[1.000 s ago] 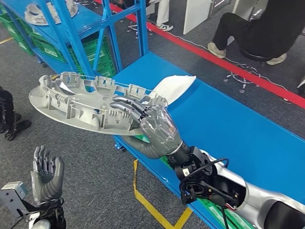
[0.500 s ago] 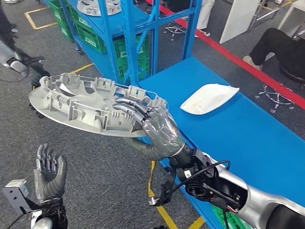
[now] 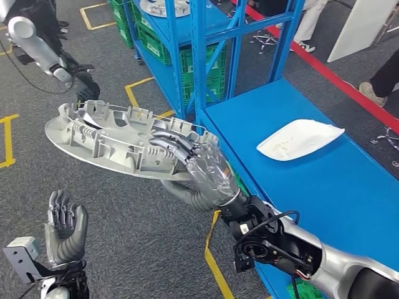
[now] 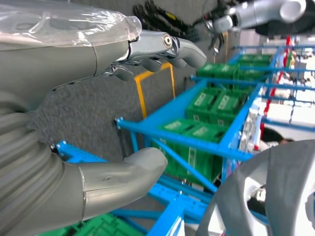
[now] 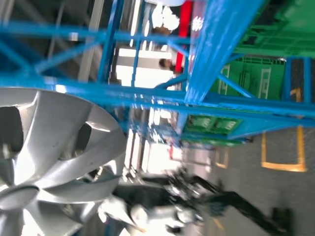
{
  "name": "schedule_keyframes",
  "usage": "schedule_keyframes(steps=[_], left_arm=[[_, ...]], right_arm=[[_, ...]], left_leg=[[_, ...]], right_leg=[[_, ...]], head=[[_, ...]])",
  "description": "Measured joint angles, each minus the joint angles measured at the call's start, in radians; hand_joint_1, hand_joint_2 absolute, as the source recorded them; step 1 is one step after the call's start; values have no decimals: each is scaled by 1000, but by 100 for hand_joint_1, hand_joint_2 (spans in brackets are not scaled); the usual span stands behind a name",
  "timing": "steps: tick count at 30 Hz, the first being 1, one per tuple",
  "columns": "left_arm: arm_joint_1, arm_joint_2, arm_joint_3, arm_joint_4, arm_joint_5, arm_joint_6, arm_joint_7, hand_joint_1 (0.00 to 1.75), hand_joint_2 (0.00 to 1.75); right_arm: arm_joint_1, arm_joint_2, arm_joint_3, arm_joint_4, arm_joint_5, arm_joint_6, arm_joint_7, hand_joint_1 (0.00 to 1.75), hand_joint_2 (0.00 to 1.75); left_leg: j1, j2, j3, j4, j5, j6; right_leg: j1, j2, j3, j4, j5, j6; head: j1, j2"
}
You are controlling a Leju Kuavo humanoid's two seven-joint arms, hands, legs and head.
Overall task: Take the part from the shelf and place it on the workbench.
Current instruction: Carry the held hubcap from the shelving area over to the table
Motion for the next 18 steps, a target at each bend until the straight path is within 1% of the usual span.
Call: schedule_keyframes(steps=[1, 2, 4, 5, 7, 8, 9, 10, 11, 12, 13, 14, 15, 16, 17, 18], left_arm=[[1, 0, 0, 0, 0, 0, 2, 0, 175], [1, 0, 0, 0, 0, 0, 3, 0, 175], [1, 0, 0, 0, 0, 0, 3, 0, 175], [0, 0, 0, 0, 0, 0, 3, 0, 175], [0, 0, 0, 0, 0, 0, 3, 0, 175], [0, 0, 0, 0, 0, 0, 3, 0, 175], [-1, -1, 0, 0, -1, 0, 3, 0, 175], [-2, -1, 0, 0, -2, 0, 3, 0, 175], [-3, -1, 0, 0, -3, 0, 4, 0, 175], [-5, -1, 0, 0, -5, -1, 5, 0, 175], [-6, -2, 0, 0, -6, -2, 7, 0, 175], [-7, -3, 0, 0, -8, -4, 8, 0, 175], [-8, -4, 0, 0, -8, -6, 9, 0, 175], [-8, -6, 0, 0, -9, -9, 10, 0, 175], [-8, -7, 0, 0, -10, -13, 10, 0, 175], [-8, -8, 0, 0, -10, -17, 10, 0, 175]], right_arm=[[2, 0, 0, 1, -1, 0, 0, 175, 175], [4, 0, 0, 2, -2, 0, 0, 175, 175], [6, 0, 0, 2, -2, 0, -1, 175, 175], [6, 0, 0, 2, -2, 0, -1, 175, 175], [6, 0, 0, 2, -2, 0, -1, 175, 175], [6, 0, 0, 2, -2, 0, -1, 175, 175], [6, 0, -1, 2, -2, 0, -2, 175, 175], [6, 0, -2, 2, -2, -1, -2, 175, 175], [5, 0, -3, 2, -3, -1, -3, 175, 175], [5, 0, -4, 2, -5, -1, -3, 175, 175], [5, 0, -5, 2, -8, -1, -3, 175, 175], [6, 0, -5, 2, -11, -1, -3, 175, 175], [7, 0, -5, 2, -14, -1, -3, 175, 175], [10, 0, -5, 3, -16, -1, -3, 175, 175], [13, 0, -5, 5, -18, -2, -3, 175, 175], [15, 0, -5, 7, -20, -2, -4, 175, 175]], left_leg=[[3, 4, -17, 31, -3, -4], [6, 7, -14, 21, 13, -7], [9, 13, 12, -32, 49, -11], [10, 14, 21, -51, 59, -11], [10, 15, 25, -58, 62, -11], [10, 22, 45, -95, 77, -11], [8, 34, 73, -148, 94, -5], [6, 40, 102, -201, 109, 6], [4, 43, 129, -250, 123, 19], [3, 38, 140, -267, 125, 35], [4, 25, 142, -268, 124, 45], [4, 17, 143, -269, 124, 50], [4, 8, 144, -269, 124, 53], [2, -3, 144, -269, 123, 55], [1, -14, 145, -268, 123, 56], [0, -27, 145, -268, 123, 56]], right_leg=[[0, -12, 0, 0, -1, 0], [-1, -23, 1, 0, -3, 1], [-3, -35, 2, 1, -4, 3], [-4, -37, 2, 1, -5, 4], [-4, -38, 3, 1, -5, 4], [-4, -42, 4, 1, -6, 6], [-2, -49, 6, 2, -10, 12], [-1, -62, 12, 3, -15, 23], [-1, -66, 14, 8, -25, 35], [0, -58, 10, 28, -44, 45], [-3, -43, -5, 67, -69, 51], [-4, -20, -34, 129, -101, 51], [-3, -4, -69, 204, -134, 51], [-2, 4, -103, 272, -157, 51], [-2, 8, -127, 314, -164, 50], [-2, 10, -133, 317, -151, 48]], head=[[0, 0], [0, 0], [0, 0], [0, 0], [0, 0], [0, 0], [1, 0], [2, 0], [4, 0], [7, 0], [10, 0], [14, 0], [17, 0], [19, 0], [20, 0], [21, 0]])
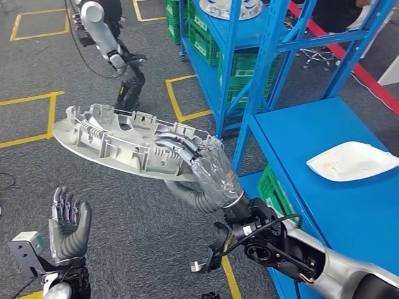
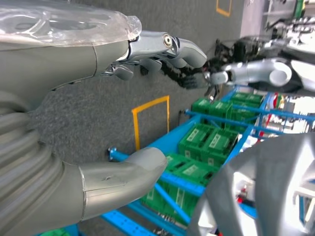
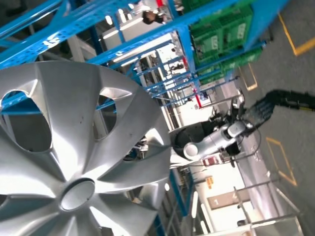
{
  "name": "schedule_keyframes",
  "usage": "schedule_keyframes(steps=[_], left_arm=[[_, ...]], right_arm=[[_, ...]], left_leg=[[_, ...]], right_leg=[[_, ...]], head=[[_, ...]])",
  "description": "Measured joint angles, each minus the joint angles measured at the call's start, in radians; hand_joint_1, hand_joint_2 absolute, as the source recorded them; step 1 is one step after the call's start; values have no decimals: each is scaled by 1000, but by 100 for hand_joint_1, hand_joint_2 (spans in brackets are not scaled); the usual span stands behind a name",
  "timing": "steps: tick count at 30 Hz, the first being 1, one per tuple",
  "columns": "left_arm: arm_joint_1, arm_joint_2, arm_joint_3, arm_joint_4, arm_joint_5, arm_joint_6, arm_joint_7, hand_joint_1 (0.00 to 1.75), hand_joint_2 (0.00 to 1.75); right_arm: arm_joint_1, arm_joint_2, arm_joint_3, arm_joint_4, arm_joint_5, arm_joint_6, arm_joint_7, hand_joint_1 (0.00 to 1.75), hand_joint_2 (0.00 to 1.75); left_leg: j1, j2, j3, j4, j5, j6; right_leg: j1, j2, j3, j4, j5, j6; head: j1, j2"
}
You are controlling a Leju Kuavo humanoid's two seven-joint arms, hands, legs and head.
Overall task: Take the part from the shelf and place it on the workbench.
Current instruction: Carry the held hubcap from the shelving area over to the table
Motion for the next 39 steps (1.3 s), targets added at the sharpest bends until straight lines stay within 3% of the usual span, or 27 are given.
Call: schedule_keyframes(steps=[2, 4, 6, 8, 10, 12, 14, 15, 16, 19, 21, 23, 25, 26, 28, 29, 30, 31, 32, 34, 36, 38, 39], left_arm=[[-3, -2, 0, 1, -3, -12, 0, 0, 175], [-11, -6, 0, 5, -5, -26, -2, 0, 175], [-20, -9, 0, 10, -8, -37, -4, 0, 175], [-22, -8, 0, 13, -10, -42, -5, 0, 175], [-26, -7, 0, 16, -12, -44, -6, 0, 175], [-30, -7, 0, 18, -13, -44, -6, 0, 175], [-27, -8, 0, 21, -13, -44, -6, 0, 175], [-24, -8, 0, 23, -14, -44, -6, 0, 175], [-22, -8, 0, 24, -14, -44, -6, 0, 175], [-22, -8, 0, 25, -16, -44, -6, 0, 175], [-23, -9, 0, 25, -18, -44, -6, 0, 175], [-21, -9, 0, 25, -19, -44, -6, 0, 175], [-22, -9, 0, 25, -21, -42, -7, 0, 175], [-22, -10, 0, 25, -23, -40, -7, 0, 175], [-21, -11, 0, 25, -27, -33, -5, 0, 175], [-19, -12, 0, 25, -29, -30, -4, 0, 175], [-16, -12, 0, 25, -31, -27, -3, 0, 175], [-13, -13, 0, 25, -33, -25, -1, 0, 175], [-12, -13, 0, 25, -35, -24, -1, 0, 175], [-11, -14, 0, 25, -37, -23, 0, 0, 175], [-10, -14, 0, 25, -39, -24, 1, 0, 175], [-9, -14, 0, 25, -40, -27, 1, 0, 175], [-8, -14, 0, 26, -40, -30, 1, 0, 175]], right_arm=[[3, 0, 0, 3, -3, -3, -3, 175, 175], [2, 0, 0, 5, -9, -10, -9, 175, 175], [1, 0, 0, 8, -17, -19, -14, 175, 175], [1, 0, -1, 13, -23, -22, -15, 175, 175], [1, 0, -3, 17, -26, -24, -15, 175, 175], [1, 0, -5, 20, -29, -26, -18, 175, 175], [3, 0, -7, 24, -33, -27, -20, 175, 175], [4, 0, -7, 26, -34, -28, -21, 175, 175], [6, 0, -8, 28, -36, -28, -21, 175, 175], [8, 0, -9, 33, -41, -29, -22, 175, 175], [8, 0, -11, 36, -43, -31, -24, 175, 175], [9, 0, -12, 37, -44, -33, -25, 175, 175], [9, 0, -15, 40, -47, -35, -28, 175, 175], [10, 0, -16, 41, -50, -36, -31, 175, 175], [12, 0, -17, 46, -59, -38, -41, 175, 175], [14, 0, -17, 49, -63, -38, -46, 175, 175], [16, 0, -18, 53, -66, -38, -49, 175, 175], [17, 0, -19, 56, -68, -38, -50, 175, 175], [18, 0, -20, 59, -69, -38, -51, 175, 175], [18, 0, -24, 63, -70, -38, -53, 175, 175], [17, 0, -28, 64, -71, -39, -54, 175, 175], [18, 0, -32, 65, -76, -40, -52, 175, 175], [19, 0, -34, 66, -78, -41, -50, 175, 175]], left_leg=[[0, -25, 3, 2, -1, -1], [-2, -48, 0, 6, -3, -6], [0, -68, -10, 7, 1, -17], [2, -76, -16, 8, 4, -29], [-2, -36, -36, 51, -22, -40], [-1, 15, -97, 172, -80, -50], [4, 30, -159, 290, -120, -57], [6, 33, -167, 301, -113, -59], [7, 37, -153, 270, -89, -60], [3, 84, -46, 63, -2, -53], [-3, 99, -19, 9, 7, -39], [-4, 77, -19, 8, 6, -23], [-1, 59, -15, 4, 7, -10], [1, 50, -13, 2, 7, -4], [0, 31, -13, 3, 6, 2], [-1, 19, -12, 3, 6, 4], [-3, 7, -12, 4, 6, 4], [-3, -6, -11, 5, 5, 4], [-3, -19, -10, 7, 5, 3], [-5, -42, -11, 11, 3, -1], [-4, -62, -19, 16, 5, -10], [-2, -82, -25, 15, 10, -22], [-3, -77, -29, 19, 8, -27]], right_leg=[[0, 14, 40, -109, 77, -8], [-1, 54, 97, -243, 135, -16], [-1, 73, 121, -293, 141, -20], [-2, 55, 129, -303, 142, -24], [-5, 33, 136, -313, 146, -34], [-3, 10, 139, -316, 147, -40], [-2, -13, 139, -316, 145, -43], [-2, -25, 140, -316, 143, -43], [-2, -35, 141, -316, 142, -41], [2, -62, 150, -315, 132, -29], [10, -77, 155, -315, 126, -19], [10, -89, 160, -316, 120, -9], [5, -67, 150, -286, 93, 1], [3, -45, 127, -237, 65, 3], [5, -10, 58, -88, -1, 2], [5, -4, 26, -26, -20, 1], [6, -2, 10, 1, -17, -1], [5, 0, 12, -15, 6, -3], [5, 5, 32, -70, 45, -7], [3, 38, 88, -209, 116, -15], [2, 63, 124, -283, 131, -19], [1, 51, 137, -295, 127, -23], [0, 42, 139, -299, 129, -27]], head=[[2, 0], [2, 0], [1, 0], [-1, 0], [-9, 0], [-18, 0], [-20, 0], [-21, 0], [-21, 0], [-22, 0], [-18, 0], [-12, 0], [-9, 0], [-6, 0], [1, 0], [3, 0], [4, 0], [4, 0], [5, 0], [7, 0], [5, 0], [2, 0], [0, 0]])
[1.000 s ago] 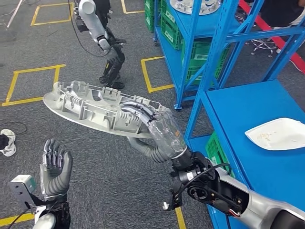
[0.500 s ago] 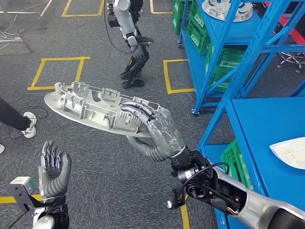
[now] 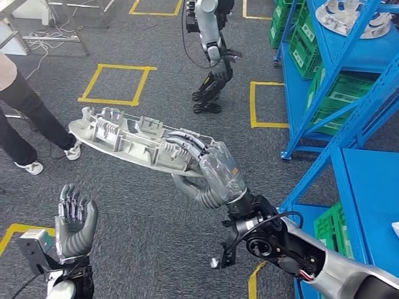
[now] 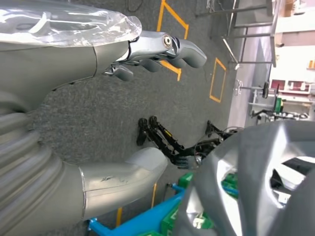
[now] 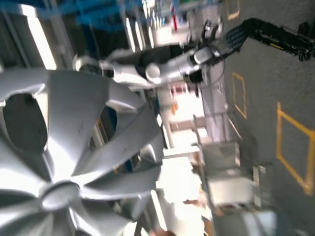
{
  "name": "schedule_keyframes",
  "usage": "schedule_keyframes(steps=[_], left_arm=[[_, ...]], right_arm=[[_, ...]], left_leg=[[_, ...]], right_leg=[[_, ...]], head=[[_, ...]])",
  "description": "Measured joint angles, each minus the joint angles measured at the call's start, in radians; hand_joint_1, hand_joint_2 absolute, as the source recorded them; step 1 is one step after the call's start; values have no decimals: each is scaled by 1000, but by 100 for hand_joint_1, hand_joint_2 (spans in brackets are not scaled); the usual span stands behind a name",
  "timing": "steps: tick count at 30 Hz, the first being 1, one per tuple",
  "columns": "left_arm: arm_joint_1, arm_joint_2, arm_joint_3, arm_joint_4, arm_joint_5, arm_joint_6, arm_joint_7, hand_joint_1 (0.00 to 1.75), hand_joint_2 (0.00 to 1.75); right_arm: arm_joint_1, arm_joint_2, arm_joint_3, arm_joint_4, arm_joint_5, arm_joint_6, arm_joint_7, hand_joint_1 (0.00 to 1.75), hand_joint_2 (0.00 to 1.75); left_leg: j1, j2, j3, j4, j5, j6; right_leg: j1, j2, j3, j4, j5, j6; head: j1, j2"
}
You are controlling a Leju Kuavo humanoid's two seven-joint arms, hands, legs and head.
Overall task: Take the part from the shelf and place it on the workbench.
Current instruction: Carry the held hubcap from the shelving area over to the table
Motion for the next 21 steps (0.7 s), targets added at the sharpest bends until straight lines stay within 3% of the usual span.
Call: schedule_keyframes(steps=[2, 4, 6, 7, 8, 10, 12, 14, 16, 17, 19, 21], left_arm=[[-4, 0, 0, 1, 0, -5, 0, 0, 175], [-9, -4, 0, 4, -1, -10, -2, 0, 175], [-12, -8, 0, 11, -2, -16, -6, 0, 175], [-14, -10, 0, 16, -2, -20, -9, 0, 175], [-17, -12, 0, 20, -2, -24, -12, 0, 175], [-28, -13, 0, 26, -2, -33, -14, 0, 175], [-39, -15, 0, 31, -2, -43, -17, 0, 175], [-44, -17, 0, 36, -1, -48, -18, 0, 175], [-46, -18, 0, 40, -1, -49, -19, 0, 175], [-48, -19, 0, 41, 0, -49, -19, 0, 175], [-52, -22, 0, 43, 0, -51, -20, 0, 175], [-53, -25, 0, 48, 1, -52, -20, 0, 175]], right_arm=[[0, 0, -4, 0, -4, -3, 4, 175, 175], [3, -1, -8, 0, -6, -9, 9, 175, 175], [10, -4, -10, 0, -6, -14, 17, 175, 175], [15, -5, -11, 0, -5, -16, 21, 175, 175], [19, -6, -11, 0, -4, -17, 26, 175, 175], [22, -7, -12, 0, 0, -18, 34, 175, 175], [25, -8, -15, 0, 4, -22, 43, 175, 175], [29, -9, -19, 0, 7, -26, 49, 175, 175], [32, -10, -22, 0, 9, -28, 53, 175, 175], [33, -12, -24, 0, 9, -28, 54, 175, 175], [37, -16, -25, 0, 9, -30, 55, 175, 175], [46, -19, -27, 0, 10, -30, 57, 175, 175]], left_leg=[[-3, 43, -28, 57, -34, -9], [0, 94, -92, 189, -97, -18], [4, 110, -141, 287, -124, -23], [5, 113, -138, 281, -111, -24], [6, 118, -114, 234, -83, -22], [1, 152, -36, 87, -25, -14], [-6, 174, 7, 5, -6, -2], [-10, 158, 9, -3, -9, 11], [-5, 141, 13, -7, -7, 22], [-3, 133, 14, -9, -6, 28], [-2, 115, 15, -10, -6, 36], [-3, 93, 16, -9, -7, 39]], right_leg=[[-4, -21, 5, -8, 5, -9], [-1, -41, 6, -9, 5, -14], [1, -62, 6, -9, 4, -15], [1, -73, 7, -9, 3, -14], [1, -82, 8, -9, 2, -13], [5, -98, 11, -8, -3, -7], [12, -112, 14, -8, -8, 3], [15, -128, 20, -11, -12, 12], [10, -114, 15, 5, -30, 23], [8, -95, 0, 39, -52, 27], [6, -53, -63, 172, -116, 31], [6, -42, -124, 291, -149, 33]], head=[[-10, 0], [-19, 0], [-20, 0], [-20, 0], [-21, 0], [-22, 0], [-21, 0], [-17, 0], [-16, 0], [-14, 0], [-7, 0], [-3, 0]])
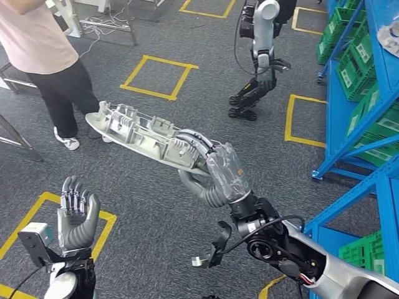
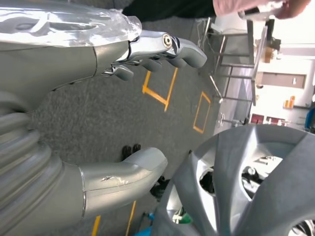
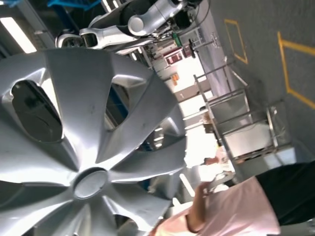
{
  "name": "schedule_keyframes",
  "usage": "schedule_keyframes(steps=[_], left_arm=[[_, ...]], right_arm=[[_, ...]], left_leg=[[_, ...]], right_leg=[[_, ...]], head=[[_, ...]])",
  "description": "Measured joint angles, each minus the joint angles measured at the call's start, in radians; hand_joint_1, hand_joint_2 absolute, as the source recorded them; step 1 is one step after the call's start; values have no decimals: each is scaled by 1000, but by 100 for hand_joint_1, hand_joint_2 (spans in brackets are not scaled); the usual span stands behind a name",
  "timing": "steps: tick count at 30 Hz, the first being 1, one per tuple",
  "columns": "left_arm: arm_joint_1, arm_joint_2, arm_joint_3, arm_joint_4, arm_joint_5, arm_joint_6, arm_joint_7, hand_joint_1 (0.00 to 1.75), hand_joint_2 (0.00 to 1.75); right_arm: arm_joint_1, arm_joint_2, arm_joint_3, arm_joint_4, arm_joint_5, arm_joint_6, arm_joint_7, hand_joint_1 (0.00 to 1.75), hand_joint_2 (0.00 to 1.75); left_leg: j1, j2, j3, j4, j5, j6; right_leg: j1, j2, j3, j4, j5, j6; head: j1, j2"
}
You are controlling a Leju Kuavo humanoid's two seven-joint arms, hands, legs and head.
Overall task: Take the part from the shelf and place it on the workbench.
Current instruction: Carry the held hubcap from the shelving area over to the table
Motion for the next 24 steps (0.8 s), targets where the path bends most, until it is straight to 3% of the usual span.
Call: schedule_keyframes(steps=[1, 2, 4, 5, 7, 9, 11, 13, 15, 16, 17, 19, 21, 22, 24], left_arm=[[0, -1, 0, 3, 2, 0, -1, 0, 175], [0, -1, 0, 5, 5, 2, -2, 0, 175], [1, -2, 0, 8, 12, 10, -5, 0, 175], [1, -2, 0, 9, 16, 14, -6, 0, 175], [6, 0, 0, 9, 21, 25, -9, 0, 175], [19, 6, 0, 9, 25, 34, -10, 0, 175], [28, 11, 0, 9, 27, 38, -11, 0, 175], [31, 15, 1, 9, 27, 40, -11, 0, 175], [35, 17, 1, 9, 29, 43, -10, 0, 175], [38, 18, 1, 9, 30, 45, -9, 0, 175], [39, 18, 1, 9, 30, 45, -8, 0, 175], [37, 19, 1, 9, 31, 43, -8, 0, 175], [33, 19, 1, 9, 30, 40, -6, 0, 175], [31, 20, 1, 9, 28, 39, -5, 0, 175], [30, 21, 1, 8, 26, 41, -2, 0, 175]], right_arm=[[4, -1, -1, 0, 0, 0, 1, 175, 175], [7, -2, -2, 0, -1, 0, 0, 175, 175], [7, -3, -2, 1, -3, 0, -4, 175, 175], [7, -3, -3, 1, -4, -1, -9, 175, 175], [4, -3, -3, 4, -10, -3, -21, 175, 175], [1, -3, -3, 9, -18, -5, -34, 175, 175], [0, -1, -3, 15, -22, -6, -41, 175, 175], [-1, 0, -3, 21, -24, -8, -47, 175, 175], [-1, 1, -3, 28, -27, -9, -53, 175, 175], [-1, 2, -3, 32, -29, -9, -56, 175, 175], [-1, 3, -3, 35, -30, -9, -59, 175, 175], [-1, 8, -3, 41, -32, -8, -66, 175, 175], [-2, 11, -5, 45, -32, -8, -72, 175, 175], [-3, 12, -5, 47, -32, -8, -75, 175, 175], [-5, 13, -6, 50, -33, -7, -81, 175, 175]], left_leg=[[0, -12, 1, 1, 0, 0], [0, -26, 2, 2, -1, 0], [-1, -52, 4, 5, -2, -4], [-1, -63, 3, 7, -3, -7], [0, -82, -4, 8, 1, -17], [1, -93, -10, 7, 5, -29], [-2, -59, -28, 44, -18, -41], [-2, -6, -86, 162, -76, -54], [4, 13, -154, 289, -119, -64], [6, 16, -166, 309, -117, -66], [8, 20, -155, 286, -97, -67], [10, 47, -81, 148, -35, -66], [4, 75, -20, 32, 0, -54], [2, 80, -9, 10, 1, -46], [-1, 59, -8, 6, 1, -30]], right_leg=[[0, 1, -9, 8, 12, 0], [-1, 3, 2, -27, 44, -2], [-2, 25, 59, -165, 122, -9], [-2, 40, 87, -228, 145, -12], [-1, 54, 117, -282, 150, -17], [-2, 39, 125, -292, 151, -24], [-7, 19, 131, -301, 156, -34], [-8, -5, 134, -306, 158, -42], [-7, -29, 134, -305, 157, -44], [-7, -41, 134, -305, 156, -44], [-8, -52, 134, -305, 155, -43], [-7, -72, 138, -305, 151, -37], [-1, -87, 141, -304, 146, -27], [3, -95, 143, -304, 144, -21], [5, -111, 147, -307, 140, -10]], head=[[1, 0], [2, 0], [4, 0], [3, 0], [3, 0], [3, 0], [-5, 0], [-14, 0], [-17, 0], [-17, 0], [-17, 0], [-18, 0], [-19, 0], [-17, 0], [-12, 0]])
